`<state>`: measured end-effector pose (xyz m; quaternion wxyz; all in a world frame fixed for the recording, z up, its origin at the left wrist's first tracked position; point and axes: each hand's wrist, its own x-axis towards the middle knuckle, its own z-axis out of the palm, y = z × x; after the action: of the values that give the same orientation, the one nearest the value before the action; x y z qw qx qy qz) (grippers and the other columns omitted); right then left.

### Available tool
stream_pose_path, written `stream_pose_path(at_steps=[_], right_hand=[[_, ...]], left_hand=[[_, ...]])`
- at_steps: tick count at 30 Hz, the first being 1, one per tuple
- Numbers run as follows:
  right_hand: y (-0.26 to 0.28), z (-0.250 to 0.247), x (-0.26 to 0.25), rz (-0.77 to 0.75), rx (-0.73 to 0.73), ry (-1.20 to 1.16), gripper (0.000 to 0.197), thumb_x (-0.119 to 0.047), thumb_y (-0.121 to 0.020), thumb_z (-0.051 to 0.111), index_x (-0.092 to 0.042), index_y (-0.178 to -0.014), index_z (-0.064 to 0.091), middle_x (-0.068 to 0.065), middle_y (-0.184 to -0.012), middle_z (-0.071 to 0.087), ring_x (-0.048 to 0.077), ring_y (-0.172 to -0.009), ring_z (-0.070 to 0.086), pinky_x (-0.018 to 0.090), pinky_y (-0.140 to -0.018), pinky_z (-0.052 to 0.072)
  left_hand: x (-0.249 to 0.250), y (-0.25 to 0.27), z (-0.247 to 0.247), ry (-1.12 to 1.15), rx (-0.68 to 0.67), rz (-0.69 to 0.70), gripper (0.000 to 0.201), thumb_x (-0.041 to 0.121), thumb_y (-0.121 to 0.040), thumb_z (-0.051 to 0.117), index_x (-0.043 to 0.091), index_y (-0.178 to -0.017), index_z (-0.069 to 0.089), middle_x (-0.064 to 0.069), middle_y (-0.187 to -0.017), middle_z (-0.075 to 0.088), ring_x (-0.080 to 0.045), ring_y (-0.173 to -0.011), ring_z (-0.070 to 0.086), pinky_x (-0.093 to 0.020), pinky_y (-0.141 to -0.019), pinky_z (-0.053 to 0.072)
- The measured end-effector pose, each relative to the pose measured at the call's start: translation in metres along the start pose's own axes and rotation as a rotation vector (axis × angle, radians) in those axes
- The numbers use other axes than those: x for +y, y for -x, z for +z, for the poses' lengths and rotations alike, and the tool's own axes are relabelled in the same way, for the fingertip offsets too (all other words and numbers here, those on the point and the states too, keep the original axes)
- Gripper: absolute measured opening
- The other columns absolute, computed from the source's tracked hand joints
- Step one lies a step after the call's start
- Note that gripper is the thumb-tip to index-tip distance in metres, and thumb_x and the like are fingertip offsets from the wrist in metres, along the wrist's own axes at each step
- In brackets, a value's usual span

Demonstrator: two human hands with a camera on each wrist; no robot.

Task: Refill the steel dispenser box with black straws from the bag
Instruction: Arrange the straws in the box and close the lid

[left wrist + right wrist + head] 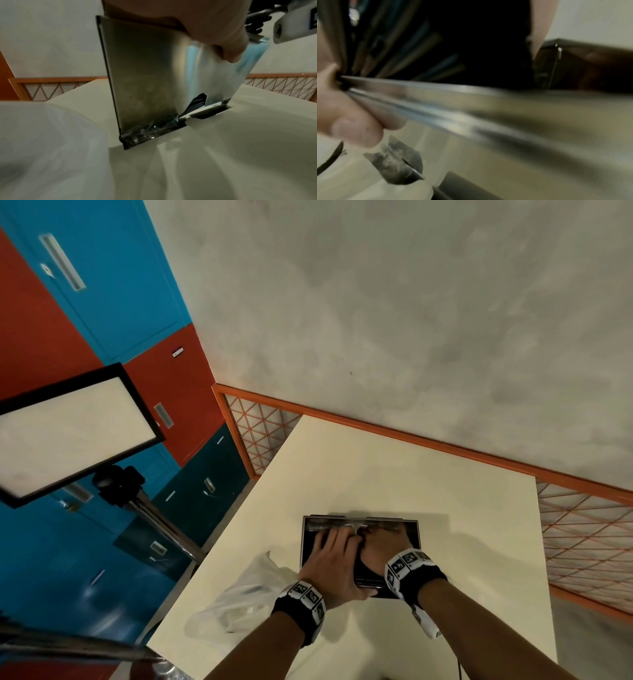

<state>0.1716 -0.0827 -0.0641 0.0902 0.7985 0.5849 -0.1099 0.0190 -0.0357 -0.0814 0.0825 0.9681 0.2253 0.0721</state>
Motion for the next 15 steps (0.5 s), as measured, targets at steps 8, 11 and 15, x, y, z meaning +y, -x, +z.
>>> stream_pose_path(at_steps=[8, 11, 15], right_hand=[[0.002, -0.001, 0.008, -0.107, -0.146, -0.141, 0.047, -0.039, -0.096, 0.027, -0.021, -0.131, 0.051, 0.000, -0.129, 0.059, 0.023, -0.118, 0.055, 0.057, -0.099, 0.037], [0.005, -0.003, 0.014, -0.103, -0.157, -0.196, 0.050, -0.047, -0.096, 0.023, -0.023, -0.129, 0.051, 0.001, -0.129, 0.059, 0.025, -0.119, 0.055, 0.048, -0.102, 0.039], [0.014, 0.000, 0.023, -0.052, -0.078, -0.299, 0.052, -0.055, -0.096, 0.021, -0.027, -0.123, 0.057, -0.001, -0.122, 0.064, 0.021, -0.112, 0.059, 0.040, -0.096, 0.046]], left_hand=[[0.001, -0.002, 0.005, 0.021, -0.186, -0.093, 0.121, 0.088, -0.064, 0.048, 0.015, -0.157, 0.018, -0.007, -0.150, 0.042, -0.030, -0.137, 0.039, -0.049, -0.121, 0.022], [-0.002, -0.009, 0.004, 0.014, -0.236, -0.114, 0.116, 0.087, -0.061, 0.052, 0.018, -0.152, 0.029, -0.004, -0.145, 0.046, -0.028, -0.132, 0.043, -0.047, -0.117, 0.027], [-0.008, -0.026, 0.002, 0.056, -0.367, -0.155, 0.111, 0.088, -0.057, 0.058, 0.024, -0.146, 0.036, -0.002, -0.144, 0.047, -0.028, -0.133, 0.042, -0.048, -0.116, 0.028]])
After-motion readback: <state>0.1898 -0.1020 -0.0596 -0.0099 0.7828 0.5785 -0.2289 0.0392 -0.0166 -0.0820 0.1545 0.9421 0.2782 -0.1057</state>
